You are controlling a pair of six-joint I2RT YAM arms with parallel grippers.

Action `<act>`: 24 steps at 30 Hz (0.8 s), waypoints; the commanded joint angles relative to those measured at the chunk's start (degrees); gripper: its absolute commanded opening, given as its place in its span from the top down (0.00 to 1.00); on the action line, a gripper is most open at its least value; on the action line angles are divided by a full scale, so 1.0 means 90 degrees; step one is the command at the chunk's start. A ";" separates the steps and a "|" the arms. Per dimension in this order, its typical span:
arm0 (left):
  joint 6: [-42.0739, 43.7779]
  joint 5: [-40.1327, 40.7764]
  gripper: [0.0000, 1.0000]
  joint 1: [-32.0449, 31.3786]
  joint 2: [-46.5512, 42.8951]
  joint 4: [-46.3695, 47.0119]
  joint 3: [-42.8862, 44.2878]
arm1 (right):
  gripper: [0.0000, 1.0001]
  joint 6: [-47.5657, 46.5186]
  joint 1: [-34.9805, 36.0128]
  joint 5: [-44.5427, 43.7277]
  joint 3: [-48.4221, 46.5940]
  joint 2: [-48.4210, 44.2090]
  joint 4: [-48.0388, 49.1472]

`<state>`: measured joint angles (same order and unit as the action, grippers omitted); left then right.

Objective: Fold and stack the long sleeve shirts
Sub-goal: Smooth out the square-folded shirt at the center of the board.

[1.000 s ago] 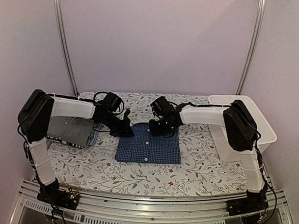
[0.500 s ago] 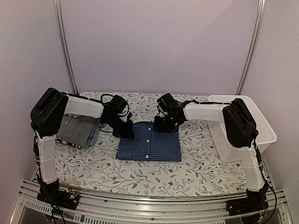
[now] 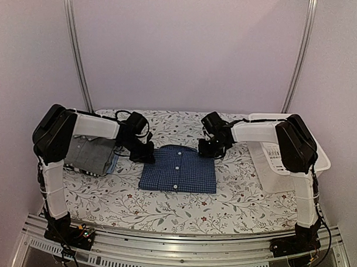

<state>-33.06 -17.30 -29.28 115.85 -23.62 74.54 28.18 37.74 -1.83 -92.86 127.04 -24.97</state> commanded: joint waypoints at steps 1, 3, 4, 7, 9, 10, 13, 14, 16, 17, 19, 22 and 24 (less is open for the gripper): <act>0.0106 0.0163 0.94 0.0175 -0.0427 -0.0159 -0.0289 | 0.67 -0.0162 -0.0147 -0.0123 0.0137 -0.0108 -0.0009; 0.0109 0.0165 0.94 0.0223 -0.0571 -0.0189 -0.0394 | 0.67 -0.0182 -0.0150 -0.0122 0.0123 -0.0117 -0.0011; 0.0114 0.0172 0.94 0.0239 -0.0666 -0.0196 -0.0465 | 0.67 -0.0182 -0.0150 -0.0115 0.0122 -0.0143 -0.0006; 0.0094 0.0113 0.92 0.0284 -0.1021 -0.0159 -0.0728 | 0.67 -0.0182 -0.0150 -0.0105 0.0122 -0.0337 -0.0028; 0.0071 -0.0007 0.90 0.0285 -0.1282 -0.0122 -0.0926 | 0.66 -0.0205 -0.0133 -0.0116 0.0122 -0.0481 -0.0076; 0.0061 -0.0090 0.89 0.0289 -0.1398 -0.0101 -0.1021 | 0.66 -0.0226 -0.0119 -0.0136 0.0122 -0.0594 -0.0106; 0.0002 -0.0365 0.84 0.0293 -0.1746 0.0037 -0.1383 | 0.65 -0.0255 -0.0038 -0.0230 0.0130 -0.0822 -0.0240; -0.0018 -0.0468 0.81 0.0289 -0.1860 0.0111 -0.1516 | 0.64 -0.0253 0.0001 -0.0268 0.0144 -0.0954 -0.0278; -0.0081 -0.0664 0.76 0.0294 -0.2085 0.0251 -0.1794 | 0.64 -0.0273 0.0112 -0.0347 0.0199 -0.1122 -0.0356; -0.0102 -0.0788 0.76 0.0284 -0.2173 0.0346 -0.1921 | 0.64 -0.0271 0.0176 -0.0376 0.0236 -0.1247 -0.0360; -0.0173 -0.1071 0.75 0.0265 -0.2345 0.0562 -0.2133 | 0.64 -0.0247 0.0326 -0.0426 0.0322 -0.1400 -0.0368; -0.0359 -0.1467 0.76 0.0194 -0.2580 0.1018 -0.2421 | 0.64 -0.0180 0.0552 -0.0482 0.0375 -0.1567 -0.0379; -0.0469 -0.1607 0.77 0.0098 -0.2644 0.1177 -0.2568 | 0.64 -0.0112 0.0676 -0.0459 0.0367 -0.1591 -0.0380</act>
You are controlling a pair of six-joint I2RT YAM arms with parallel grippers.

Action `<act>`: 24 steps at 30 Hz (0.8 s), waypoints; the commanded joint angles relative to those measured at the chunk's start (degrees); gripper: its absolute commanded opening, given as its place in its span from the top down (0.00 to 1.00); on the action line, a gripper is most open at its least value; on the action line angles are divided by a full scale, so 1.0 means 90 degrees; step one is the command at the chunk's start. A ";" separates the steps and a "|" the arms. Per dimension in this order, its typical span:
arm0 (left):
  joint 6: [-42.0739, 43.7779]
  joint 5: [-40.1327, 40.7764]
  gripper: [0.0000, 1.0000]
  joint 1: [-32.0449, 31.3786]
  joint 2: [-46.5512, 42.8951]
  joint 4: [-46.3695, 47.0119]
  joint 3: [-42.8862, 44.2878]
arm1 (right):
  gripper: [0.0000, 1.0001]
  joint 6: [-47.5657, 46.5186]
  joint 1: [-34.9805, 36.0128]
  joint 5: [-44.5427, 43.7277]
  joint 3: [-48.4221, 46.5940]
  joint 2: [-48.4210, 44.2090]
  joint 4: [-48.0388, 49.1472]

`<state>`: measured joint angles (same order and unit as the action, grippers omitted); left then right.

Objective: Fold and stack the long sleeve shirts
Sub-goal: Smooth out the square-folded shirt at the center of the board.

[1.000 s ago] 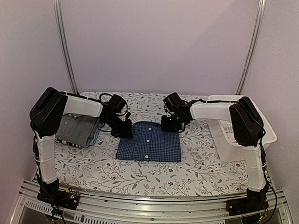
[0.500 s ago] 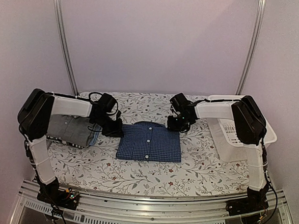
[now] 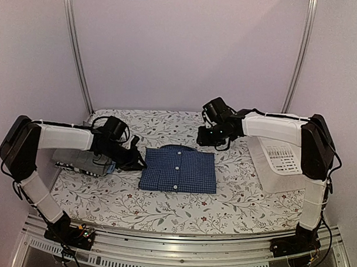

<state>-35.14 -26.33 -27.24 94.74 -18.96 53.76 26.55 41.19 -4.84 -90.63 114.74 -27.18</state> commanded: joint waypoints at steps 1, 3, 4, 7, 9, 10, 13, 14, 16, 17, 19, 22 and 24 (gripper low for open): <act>-0.0280 -0.0638 0.77 -0.0182 -0.0315 0.0714 -0.0342 | 0.64 0.0098 0.0346 -0.0105 0.0119 -0.0228 -0.0130; -0.0381 -0.0680 0.78 -0.0256 -0.0308 0.0839 -0.0561 | 0.64 0.0161 0.0488 -0.0055 0.0127 -0.0210 -0.0078; -0.0428 -0.0726 0.79 -0.0291 -0.0298 0.0905 -0.0686 | 0.64 0.0187 0.0534 -0.0033 0.0137 -0.0193 -0.0061; -0.0552 -0.0859 0.80 -0.0336 -0.0274 0.1169 -0.1155 | 0.64 0.0238 0.0631 0.0028 0.0129 -0.0051 -0.0040; -0.0611 -0.0884 0.80 -0.0347 -0.0222 0.1265 -0.1487 | 0.63 0.0267 0.0652 0.0073 0.0129 0.0057 -0.0028; -0.0612 -0.0863 0.81 -0.0349 -0.0187 0.1275 -0.1584 | 0.64 0.0287 0.0657 0.0095 0.0129 0.0129 -0.0019; -0.0615 -0.0697 0.83 -0.0343 -0.0112 0.1206 -0.1694 | 0.63 0.0319 0.0667 0.0140 0.0121 0.0239 0.0002; -0.0627 -0.0677 0.83 -0.0347 -0.0124 0.1171 -0.1691 | 0.64 0.0314 0.0672 0.0150 0.0119 0.0262 0.0007; -0.0640 -0.0643 0.83 -0.0343 -0.0283 0.1070 -0.1625 | 0.63 0.0322 0.0686 0.0133 0.0119 0.0260 0.0004; -0.0634 -0.0558 0.83 -0.0348 -0.0386 0.0957 -0.1568 | 0.64 0.0322 0.0692 0.0128 0.0132 0.0241 -0.0011; -0.0562 -0.0333 0.82 -0.0350 -0.0615 0.0641 -0.1405 | 0.64 0.0327 0.0697 0.0058 0.0231 0.0166 -0.0017; -0.0436 0.0220 0.78 -0.0312 -0.0893 0.0141 -0.1137 | 0.63 0.0351 0.0697 -0.0034 0.0447 -0.0008 -0.0017; -0.0341 0.0554 0.75 -0.0215 -0.0923 -0.0076 -0.0949 | 0.63 0.0366 0.0697 -0.0077 0.0622 -0.0161 -0.0006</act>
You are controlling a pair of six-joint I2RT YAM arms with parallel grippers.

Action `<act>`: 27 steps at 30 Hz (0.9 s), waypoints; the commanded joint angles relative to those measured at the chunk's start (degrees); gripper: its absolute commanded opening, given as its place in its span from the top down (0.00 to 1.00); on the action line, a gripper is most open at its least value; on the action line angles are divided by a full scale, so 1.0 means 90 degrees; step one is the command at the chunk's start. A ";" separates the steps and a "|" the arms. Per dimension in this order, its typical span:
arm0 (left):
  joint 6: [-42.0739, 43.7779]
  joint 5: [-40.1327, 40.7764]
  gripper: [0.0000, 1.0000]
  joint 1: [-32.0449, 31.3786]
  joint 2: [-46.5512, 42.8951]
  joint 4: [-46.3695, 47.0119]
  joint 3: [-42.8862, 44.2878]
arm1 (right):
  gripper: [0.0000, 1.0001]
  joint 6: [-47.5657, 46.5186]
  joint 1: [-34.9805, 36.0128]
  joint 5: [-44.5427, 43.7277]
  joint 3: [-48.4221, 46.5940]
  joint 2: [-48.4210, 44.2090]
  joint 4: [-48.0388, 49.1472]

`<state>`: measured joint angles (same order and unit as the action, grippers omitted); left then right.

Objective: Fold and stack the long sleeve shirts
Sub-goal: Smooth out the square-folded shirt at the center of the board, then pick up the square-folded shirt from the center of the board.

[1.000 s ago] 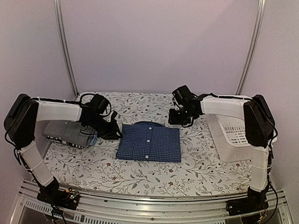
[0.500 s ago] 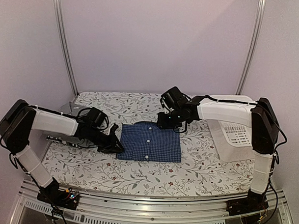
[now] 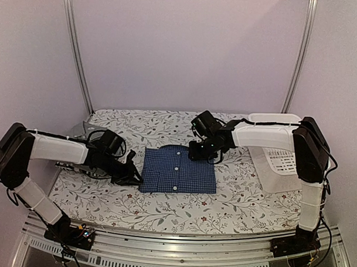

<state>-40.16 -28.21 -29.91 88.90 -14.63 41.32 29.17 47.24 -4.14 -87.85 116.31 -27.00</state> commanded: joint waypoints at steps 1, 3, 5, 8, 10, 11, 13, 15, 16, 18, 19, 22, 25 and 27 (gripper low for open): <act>0.0270 0.0864 0.73 0.0147 -0.0246 -0.0601 0.0489 | 0.63 0.0092 0.0024 -0.0172 0.0419 -0.0394 -0.0012; 0.0410 0.0968 0.69 0.0263 -0.0084 -0.0628 0.0638 | 0.63 0.0139 0.0024 -0.0206 0.0622 -0.0575 0.0031; 0.0546 0.0950 0.64 0.0345 0.0146 -0.0470 0.0738 | 0.63 0.0198 0.0024 -0.0225 0.0855 -0.0724 0.0097; 0.0666 0.0782 0.58 0.0429 0.0557 -0.0338 0.0990 | 0.62 0.0276 0.0014 -0.0299 0.1182 -0.0959 0.0147; 0.0714 0.0820 0.54 0.0439 0.0756 -0.0312 0.1172 | 0.62 0.0310 -0.0003 -0.0334 0.1382 -0.1145 0.0151; 0.0742 0.0795 0.52 0.0435 0.0858 -0.0273 0.1245 | 0.61 0.0327 -0.0012 -0.0331 0.1483 -0.1209 0.0171; 0.0750 0.0814 0.51 0.0455 0.1070 -0.0218 0.1403 | 0.60 0.0350 -0.0031 -0.0340 0.1662 -0.1349 0.0226; 0.0764 0.0832 0.51 0.0457 0.1316 -0.0202 0.1558 | 0.60 0.0372 -0.0052 -0.0331 0.1802 -0.1465 0.0277; 0.0757 0.0872 0.51 0.0455 0.1433 -0.0205 0.1619 | 0.60 0.0377 -0.0062 -0.0325 0.1860 -0.1514 0.0298; 0.0760 0.0919 0.53 0.0460 0.1664 -0.0236 0.1747 | 0.60 0.0382 -0.0071 -0.0319 0.1976 -0.1567 0.0329; 0.0744 0.0931 0.54 0.0462 0.1744 -0.0244 0.1790 | 0.60 0.0382 -0.0073 -0.0321 0.2037 -0.1597 0.0347; 0.0722 0.1000 0.58 0.0450 0.1913 -0.0291 0.1846 | 0.60 0.0387 -0.0080 -0.0307 0.2210 -0.1658 0.0440; 0.0707 0.1047 0.61 0.0427 0.2040 -0.0355 0.1905 | 0.60 0.0407 -0.0106 -0.0286 0.2399 -0.1687 0.0587; 0.0693 0.1086 0.63 0.0407 0.2109 -0.0407 0.1939 | 0.60 0.0428 -0.0130 -0.0258 0.2512 -0.1676 0.0684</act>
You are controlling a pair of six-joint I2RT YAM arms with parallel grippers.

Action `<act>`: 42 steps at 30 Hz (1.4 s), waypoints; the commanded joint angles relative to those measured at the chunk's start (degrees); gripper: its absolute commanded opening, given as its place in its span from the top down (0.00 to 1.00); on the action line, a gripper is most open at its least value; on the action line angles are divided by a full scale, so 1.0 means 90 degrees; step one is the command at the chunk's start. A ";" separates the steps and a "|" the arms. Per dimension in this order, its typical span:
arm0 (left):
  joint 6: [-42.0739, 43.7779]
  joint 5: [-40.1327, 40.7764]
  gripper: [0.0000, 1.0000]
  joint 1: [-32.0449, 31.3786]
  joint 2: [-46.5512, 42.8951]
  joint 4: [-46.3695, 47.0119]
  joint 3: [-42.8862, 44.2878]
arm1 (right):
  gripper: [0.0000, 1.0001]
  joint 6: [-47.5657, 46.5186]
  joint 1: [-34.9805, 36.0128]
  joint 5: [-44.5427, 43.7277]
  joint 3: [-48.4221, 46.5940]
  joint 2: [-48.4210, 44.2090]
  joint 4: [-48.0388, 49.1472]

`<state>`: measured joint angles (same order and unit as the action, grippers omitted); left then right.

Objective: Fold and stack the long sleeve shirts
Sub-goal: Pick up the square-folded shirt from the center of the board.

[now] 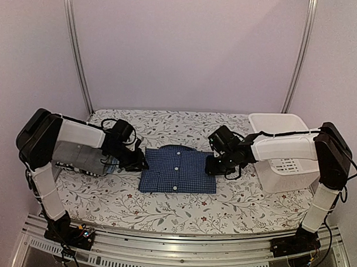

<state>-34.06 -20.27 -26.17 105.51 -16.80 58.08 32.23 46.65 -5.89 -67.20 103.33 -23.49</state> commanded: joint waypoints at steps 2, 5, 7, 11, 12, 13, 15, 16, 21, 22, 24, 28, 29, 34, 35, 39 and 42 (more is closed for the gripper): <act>0.0001 0.0237 0.65 -0.0024 0.0322 -0.0205 0.0089 | 0.61 0.0114 -0.0076 -0.0086 0.0298 -0.0171 0.0355; -0.0020 0.0297 0.66 -0.0036 0.0400 -0.0265 0.0089 | 0.65 0.0182 -0.0076 -0.0220 0.0363 -0.0041 0.0384; -0.0023 0.0321 0.67 -0.0050 0.0442 -0.0310 0.0098 | 0.68 0.0231 -0.0075 -0.0331 0.0415 0.0049 0.0392; 0.0002 0.0364 0.67 -0.0061 0.0529 -0.0387 0.0170 | 0.69 0.0286 -0.0076 -0.0384 0.0450 0.0259 0.0420; 0.0024 0.0366 0.67 -0.0073 0.0565 -0.0416 0.0202 | 0.69 0.0291 -0.0076 -0.0355 0.0457 0.0299 0.0451; 0.0035 0.0375 0.67 -0.0100 0.0596 -0.0445 0.0250 | 0.69 0.0290 -0.0076 -0.0332 0.0458 0.0344 0.0476; 0.0045 0.0413 0.67 -0.0143 0.0702 -0.0531 0.0340 | 0.69 0.0303 -0.0076 -0.0330 0.0465 0.0410 0.0508; 0.0062 0.0440 0.67 -0.0177 0.0757 -0.0571 0.0385 | 0.69 0.0314 -0.0076 -0.0352 0.0470 0.0436 0.0501; -0.0001 0.0438 0.74 -0.0364 0.1063 -0.0665 0.0503 | 0.69 0.0352 -0.0076 -0.0392 0.0546 0.0458 0.0509; -0.0023 0.0413 0.78 -0.0393 0.1101 -0.0658 0.0508 | 0.69 0.0361 -0.0076 -0.0397 0.0555 0.0461 0.0517; -0.0051 0.0275 0.89 -0.0436 0.1153 -0.0620 0.0511 | 0.69 0.0374 -0.0076 -0.0389 0.0586 0.0462 0.0525; -0.0044 0.0036 1.00 -0.0449 0.1015 -0.0654 0.0610 | 0.69 0.0374 -0.0076 -0.0381 0.0585 0.0459 0.0533; -0.0023 0.0054 1.00 -0.0442 0.0927 -0.0733 0.0671 | 0.69 0.0369 -0.0076 -0.0365 0.0577 0.0449 0.0536; 0.0412 0.0249 1.00 -0.0345 0.0371 -0.1526 0.1084 | 0.69 0.0360 -0.0026 -0.0260 0.0496 0.0270 0.0470; 0.0550 0.0231 1.00 -0.0311 0.0264 -0.1686 0.1146 | 0.69 0.0363 0.0002 -0.0242 0.0456 0.0192 0.0444; 0.1047 0.0285 1.00 -0.0137 -0.0102 -0.2318 0.1325 | 0.68 0.0400 0.0162 -0.0133 0.0259 0.0009 0.0413; 0.1318 0.0356 1.00 -0.0002 -0.0402 -0.2721 0.1384 | 0.68 0.0459 0.0293 -0.0043 0.0031 -0.0002 0.0417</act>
<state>-27.59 -18.52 -28.05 106.74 -33.21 68.60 35.22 47.64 -7.57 -63.51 106.02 -19.70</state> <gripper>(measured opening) 0.025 0.319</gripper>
